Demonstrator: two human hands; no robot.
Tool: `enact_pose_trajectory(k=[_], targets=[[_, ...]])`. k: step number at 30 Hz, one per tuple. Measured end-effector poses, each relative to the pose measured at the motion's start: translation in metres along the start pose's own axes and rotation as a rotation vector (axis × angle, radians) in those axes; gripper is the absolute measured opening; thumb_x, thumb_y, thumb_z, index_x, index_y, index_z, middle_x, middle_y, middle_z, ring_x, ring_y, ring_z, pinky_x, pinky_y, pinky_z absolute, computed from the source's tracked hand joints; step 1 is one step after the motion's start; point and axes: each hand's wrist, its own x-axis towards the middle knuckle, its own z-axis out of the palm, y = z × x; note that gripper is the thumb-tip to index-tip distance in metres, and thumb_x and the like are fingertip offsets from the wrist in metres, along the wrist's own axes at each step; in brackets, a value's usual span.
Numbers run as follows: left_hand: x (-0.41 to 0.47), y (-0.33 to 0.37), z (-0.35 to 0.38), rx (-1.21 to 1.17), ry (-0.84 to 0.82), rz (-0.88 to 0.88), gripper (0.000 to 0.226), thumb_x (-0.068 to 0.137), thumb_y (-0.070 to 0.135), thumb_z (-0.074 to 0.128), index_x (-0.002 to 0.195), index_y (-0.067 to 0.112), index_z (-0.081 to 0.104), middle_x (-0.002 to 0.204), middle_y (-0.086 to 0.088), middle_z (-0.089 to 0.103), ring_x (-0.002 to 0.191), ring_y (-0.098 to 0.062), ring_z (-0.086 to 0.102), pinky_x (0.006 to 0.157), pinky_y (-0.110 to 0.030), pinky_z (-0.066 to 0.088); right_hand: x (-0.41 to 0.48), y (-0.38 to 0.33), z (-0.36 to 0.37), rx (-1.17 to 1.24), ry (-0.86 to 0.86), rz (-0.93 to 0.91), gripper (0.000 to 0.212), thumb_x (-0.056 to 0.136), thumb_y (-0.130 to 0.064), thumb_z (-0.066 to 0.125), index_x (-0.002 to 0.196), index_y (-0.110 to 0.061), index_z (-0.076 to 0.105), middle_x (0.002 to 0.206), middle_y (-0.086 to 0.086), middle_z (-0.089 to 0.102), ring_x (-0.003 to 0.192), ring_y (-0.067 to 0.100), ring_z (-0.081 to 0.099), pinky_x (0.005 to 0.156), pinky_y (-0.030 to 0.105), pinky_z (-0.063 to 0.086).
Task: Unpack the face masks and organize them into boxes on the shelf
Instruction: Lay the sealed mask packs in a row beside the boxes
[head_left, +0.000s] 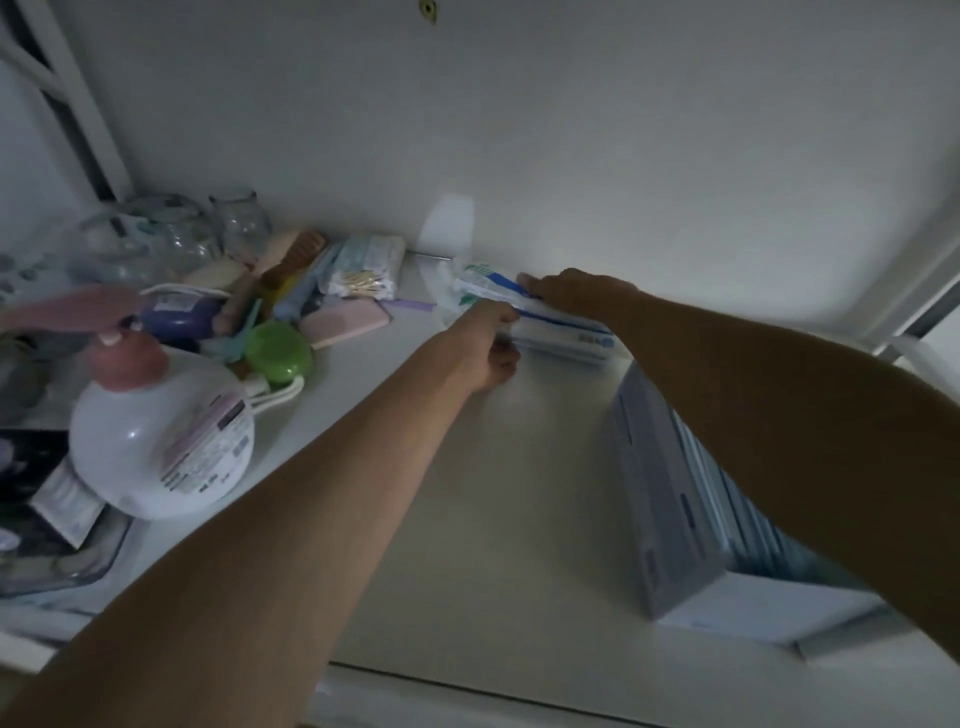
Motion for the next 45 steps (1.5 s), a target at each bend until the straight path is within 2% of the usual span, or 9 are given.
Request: enact_pose_trajectory(k=[9,14,20,24,28,31,38,42,45], targets=[[-0.03,-0.025,-0.038,0.099,0.177,0.116,0.035,0.091,0.012,0.039,0.118,0.01,0.061,0.104,-0.014,0.07,0.085,-0.028,0.069,0.069,-0.036,0.059,-0.073,-0.043,0.036,0.164,-0.051,0.066,0.08,0.087,-0.072,0.031,0.133,-0.009,0.05,0.137,0.016,0.052,0.119,0.033,0.053,0.104,0.037,0.035],[-0.106,-0.048,-0.07,0.215,0.353,0.092,0.033,0.093,0.016,0.033,0.097,0.001,0.062,0.061,-0.02,0.064,0.031,-0.021,0.048,0.036,-0.02,0.037,-0.152,-0.059,0.071,0.396,-0.055,0.165,0.065,0.09,-0.062,0.034,0.122,-0.011,0.058,0.126,0.011,0.059,0.111,0.032,0.055,0.096,0.042,0.037],[-0.17,-0.041,-0.105,0.443,0.304,0.176,0.031,0.087,0.035,0.046,0.104,0.023,0.07,0.105,-0.012,0.07,0.094,-0.032,0.066,0.09,-0.049,0.051,-0.249,-0.031,0.1,0.961,-0.136,0.161,0.046,0.083,-0.053,0.062,0.091,-0.008,0.066,0.084,0.002,0.071,0.071,0.019,0.069,0.061,0.026,0.055],[-0.19,-0.045,-0.113,0.58,0.27,0.288,0.021,0.081,0.017,0.069,0.092,0.036,0.072,0.082,0.011,0.072,0.077,-0.015,0.07,0.068,-0.034,0.056,-0.272,-0.013,0.11,1.157,-0.107,0.125,0.029,0.08,-0.031,0.072,0.095,-0.007,0.068,0.082,0.004,0.076,0.071,0.019,0.074,0.065,0.035,0.061],[-0.183,-0.055,-0.126,0.604,0.368,0.416,0.044,0.069,0.02,0.085,0.109,0.024,0.067,0.097,0.008,0.068,0.078,-0.006,0.066,0.062,-0.017,0.055,-0.282,-0.008,0.107,0.943,0.178,0.251,0.042,0.075,-0.033,0.073,0.103,-0.014,0.049,0.086,-0.001,0.066,0.067,0.014,0.068,0.045,0.023,0.052],[-0.165,-0.058,-0.134,0.872,0.383,0.504,0.037,0.077,0.017,0.079,0.112,0.023,0.065,0.105,0.004,0.063,0.078,-0.003,0.06,0.055,-0.008,0.049,-0.278,-0.009,0.096,0.8,0.321,0.255,0.037,0.082,-0.025,0.067,0.098,-0.019,0.035,0.088,0.0,0.061,0.074,0.021,0.064,0.058,0.038,0.057],[-0.147,-0.057,-0.119,1.539,0.427,0.788,0.059,0.082,0.001,0.062,0.135,0.025,0.05,0.148,-0.017,0.035,0.14,-0.035,0.026,0.114,-0.044,0.026,-0.259,-0.013,0.09,0.536,0.298,0.147,0.027,0.092,-0.021,0.054,0.106,-0.017,0.031,0.101,0.004,0.054,0.084,0.028,0.06,0.071,0.044,0.055],[-0.157,-0.086,-0.105,1.419,-0.029,0.76,0.052,0.1,0.027,0.041,0.149,0.029,0.026,0.156,0.003,0.025,0.145,-0.015,0.018,0.119,-0.037,0.015,-0.256,-0.014,0.102,0.46,0.355,0.093,0.055,0.091,-0.01,0.055,0.135,-0.016,0.024,0.135,0.005,0.033,0.126,0.026,0.042,0.087,0.036,0.049],[-0.156,-0.102,-0.11,1.624,-0.045,0.641,0.061,0.099,0.049,0.017,0.153,0.028,0.001,0.16,0.008,0.004,0.145,-0.005,-0.006,0.116,-0.026,-0.01,-0.261,-0.007,0.109,0.25,0.337,-0.077,0.083,0.081,0.007,0.055,0.149,-0.02,0.016,0.158,0.005,0.008,0.146,0.024,0.012,0.106,0.038,0.039]])
